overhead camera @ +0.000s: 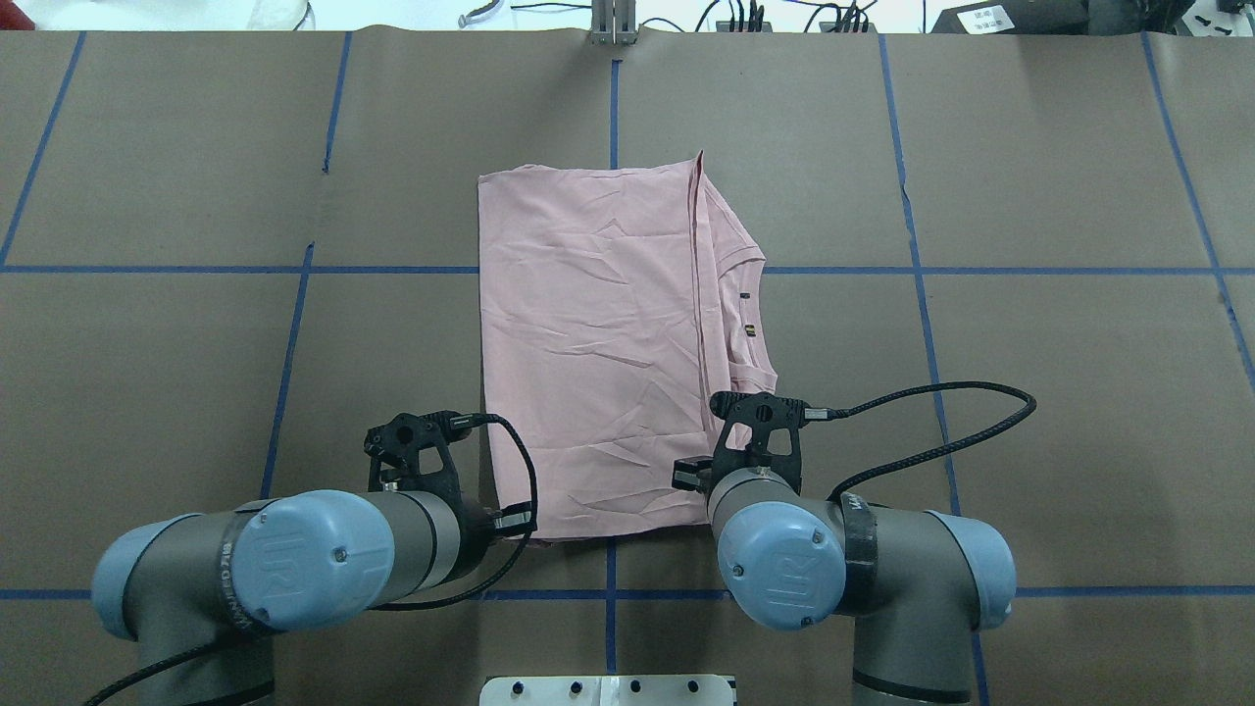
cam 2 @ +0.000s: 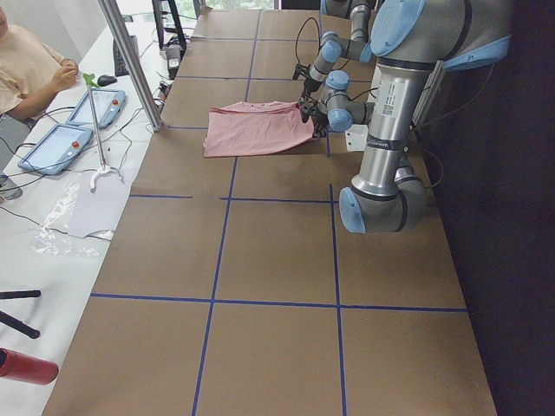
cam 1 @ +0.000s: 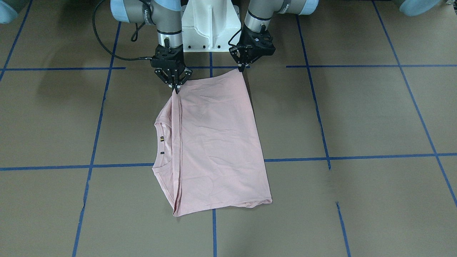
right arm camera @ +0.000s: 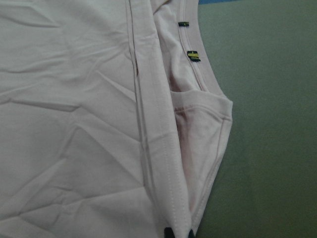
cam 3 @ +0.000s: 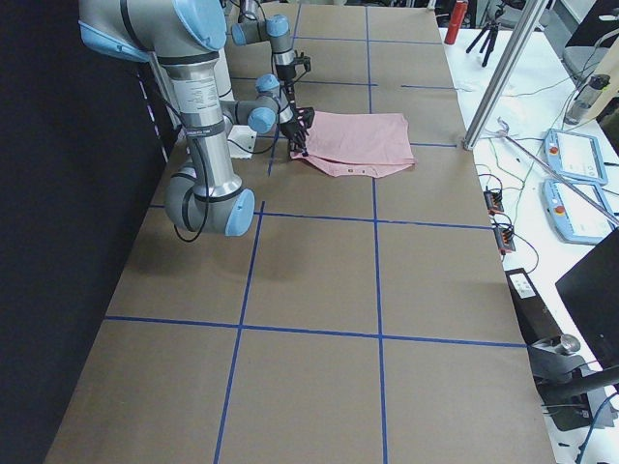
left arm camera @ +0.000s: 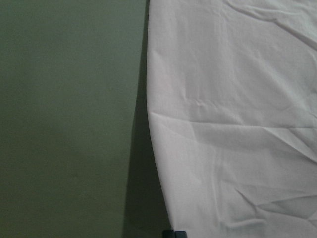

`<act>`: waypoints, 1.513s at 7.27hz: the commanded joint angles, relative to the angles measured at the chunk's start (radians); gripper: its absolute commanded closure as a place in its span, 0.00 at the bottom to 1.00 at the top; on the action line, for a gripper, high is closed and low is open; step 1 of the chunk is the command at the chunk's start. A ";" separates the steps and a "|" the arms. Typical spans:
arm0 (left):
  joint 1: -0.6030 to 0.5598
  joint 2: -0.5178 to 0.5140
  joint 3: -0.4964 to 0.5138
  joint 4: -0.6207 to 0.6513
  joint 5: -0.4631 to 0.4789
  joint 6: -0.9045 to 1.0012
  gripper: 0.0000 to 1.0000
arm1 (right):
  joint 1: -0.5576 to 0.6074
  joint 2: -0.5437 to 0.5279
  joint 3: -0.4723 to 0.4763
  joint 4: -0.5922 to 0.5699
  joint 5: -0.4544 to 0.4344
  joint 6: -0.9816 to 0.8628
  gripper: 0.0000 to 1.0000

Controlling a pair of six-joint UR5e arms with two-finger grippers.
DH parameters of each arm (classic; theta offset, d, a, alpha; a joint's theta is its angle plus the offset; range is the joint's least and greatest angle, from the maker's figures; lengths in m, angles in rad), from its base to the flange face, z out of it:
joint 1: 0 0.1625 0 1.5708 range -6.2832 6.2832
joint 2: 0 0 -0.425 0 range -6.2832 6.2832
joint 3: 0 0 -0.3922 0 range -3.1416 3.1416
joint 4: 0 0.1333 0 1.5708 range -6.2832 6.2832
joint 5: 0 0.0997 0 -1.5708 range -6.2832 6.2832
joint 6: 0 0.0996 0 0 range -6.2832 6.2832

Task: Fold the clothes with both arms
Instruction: 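Lift the near edge with both grippers and fold it toward the far edge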

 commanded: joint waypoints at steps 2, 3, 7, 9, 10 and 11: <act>-0.003 -0.007 -0.386 0.375 -0.094 0.001 1.00 | -0.034 0.015 0.325 -0.330 0.033 0.009 1.00; -0.004 -0.008 -0.426 0.411 -0.094 0.002 1.00 | -0.047 0.032 0.346 -0.365 0.033 0.009 1.00; -0.205 -0.117 -0.185 0.379 -0.095 0.220 1.00 | 0.052 0.127 0.146 -0.295 0.035 -0.067 1.00; -0.287 -0.122 -0.035 0.243 -0.095 0.284 1.00 | 0.143 0.138 -0.024 -0.144 0.047 -0.121 1.00; -0.319 -0.145 0.049 0.188 -0.095 0.295 1.00 | 0.177 0.177 -0.119 -0.090 0.061 -0.141 1.00; -0.339 -0.172 0.143 0.137 -0.094 0.321 1.00 | 0.207 0.237 -0.231 -0.062 0.062 -0.146 1.00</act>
